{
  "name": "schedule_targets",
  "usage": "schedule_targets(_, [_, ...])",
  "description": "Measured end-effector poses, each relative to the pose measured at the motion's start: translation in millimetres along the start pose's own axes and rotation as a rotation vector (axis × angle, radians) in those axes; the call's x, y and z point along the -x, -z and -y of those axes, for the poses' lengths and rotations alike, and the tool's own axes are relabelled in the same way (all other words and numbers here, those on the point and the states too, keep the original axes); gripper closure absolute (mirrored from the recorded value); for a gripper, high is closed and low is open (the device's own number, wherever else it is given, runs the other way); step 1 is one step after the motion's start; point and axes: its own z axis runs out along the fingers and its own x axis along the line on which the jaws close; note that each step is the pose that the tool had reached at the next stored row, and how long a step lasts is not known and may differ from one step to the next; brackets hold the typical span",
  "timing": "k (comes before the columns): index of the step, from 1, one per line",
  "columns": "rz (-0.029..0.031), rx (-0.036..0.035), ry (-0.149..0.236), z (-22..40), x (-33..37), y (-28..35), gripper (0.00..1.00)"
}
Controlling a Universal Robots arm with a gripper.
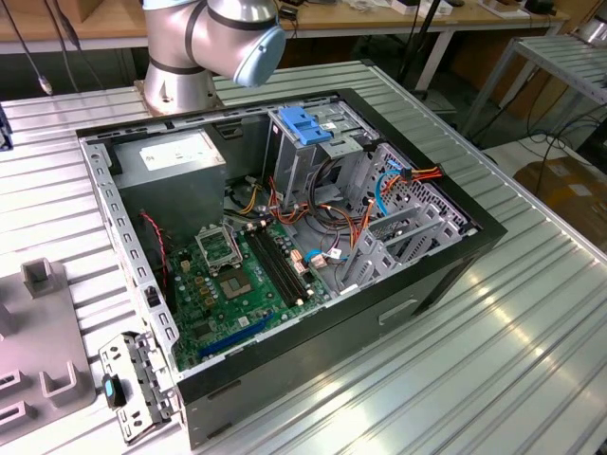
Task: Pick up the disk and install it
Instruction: 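Pick up the disk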
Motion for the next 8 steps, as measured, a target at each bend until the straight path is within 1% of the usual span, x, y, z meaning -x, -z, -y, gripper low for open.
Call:
schedule_targets(1, [0.0, -0.0001, 0.0, 1.8, 0.1, 0.0, 0.63])
schedule_targets(8, [0.0, 0.0, 0.0, 8.9, 0.2, 0.3, 0.63])
